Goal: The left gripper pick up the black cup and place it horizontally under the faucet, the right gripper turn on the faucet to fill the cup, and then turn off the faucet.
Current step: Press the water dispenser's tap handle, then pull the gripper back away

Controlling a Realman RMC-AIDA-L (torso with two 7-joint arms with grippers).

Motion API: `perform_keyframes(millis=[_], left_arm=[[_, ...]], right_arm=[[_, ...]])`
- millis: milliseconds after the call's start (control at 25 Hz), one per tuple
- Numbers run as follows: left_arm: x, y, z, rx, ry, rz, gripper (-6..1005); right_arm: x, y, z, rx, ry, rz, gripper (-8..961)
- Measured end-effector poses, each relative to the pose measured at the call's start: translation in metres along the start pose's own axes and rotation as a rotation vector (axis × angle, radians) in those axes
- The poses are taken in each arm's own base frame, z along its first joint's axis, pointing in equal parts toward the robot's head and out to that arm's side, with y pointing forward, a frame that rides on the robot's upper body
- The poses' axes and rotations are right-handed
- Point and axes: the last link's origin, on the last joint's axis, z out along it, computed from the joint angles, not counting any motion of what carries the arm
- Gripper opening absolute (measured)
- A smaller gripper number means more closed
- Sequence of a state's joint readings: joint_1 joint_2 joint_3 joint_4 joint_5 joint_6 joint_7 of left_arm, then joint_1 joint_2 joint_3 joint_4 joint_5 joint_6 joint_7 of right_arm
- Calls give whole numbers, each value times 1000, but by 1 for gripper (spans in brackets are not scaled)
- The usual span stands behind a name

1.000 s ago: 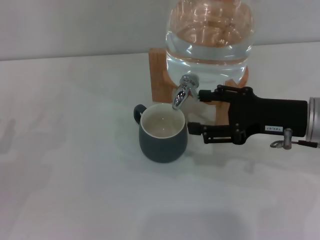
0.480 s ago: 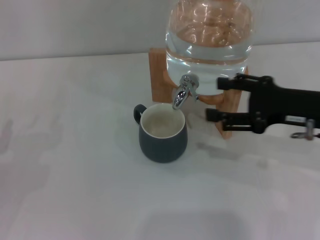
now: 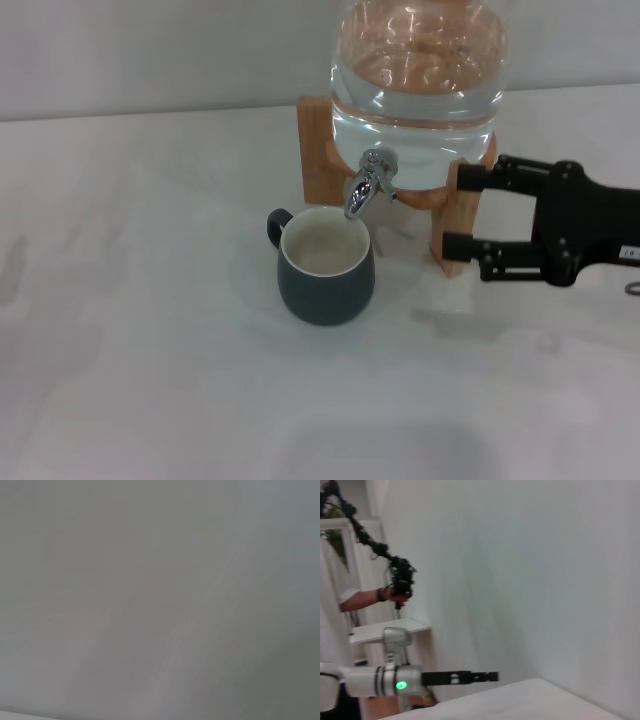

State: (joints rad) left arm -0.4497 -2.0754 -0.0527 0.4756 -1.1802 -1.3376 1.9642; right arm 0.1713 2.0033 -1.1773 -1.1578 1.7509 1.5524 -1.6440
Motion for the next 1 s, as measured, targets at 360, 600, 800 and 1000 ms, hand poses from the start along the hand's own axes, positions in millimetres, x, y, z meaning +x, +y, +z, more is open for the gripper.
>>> perform_keyframes(millis=[360, 600, 800, 1000], left_arm=[[8, -3, -2, 0, 12, -11, 423], [11, 0, -1, -23, 22, -10, 424], [10, 1, -2, -22, 22, -14, 424], [8, 2, -2, -26, 22, -16, 424]], right_arm=[[8, 14, 14, -95, 23, 24, 839], [15, 17, 34, -109, 54, 23, 839], [20, 15, 48, -89, 83, 18, 839], [21, 11, 54, -57, 92, 13, 839]])
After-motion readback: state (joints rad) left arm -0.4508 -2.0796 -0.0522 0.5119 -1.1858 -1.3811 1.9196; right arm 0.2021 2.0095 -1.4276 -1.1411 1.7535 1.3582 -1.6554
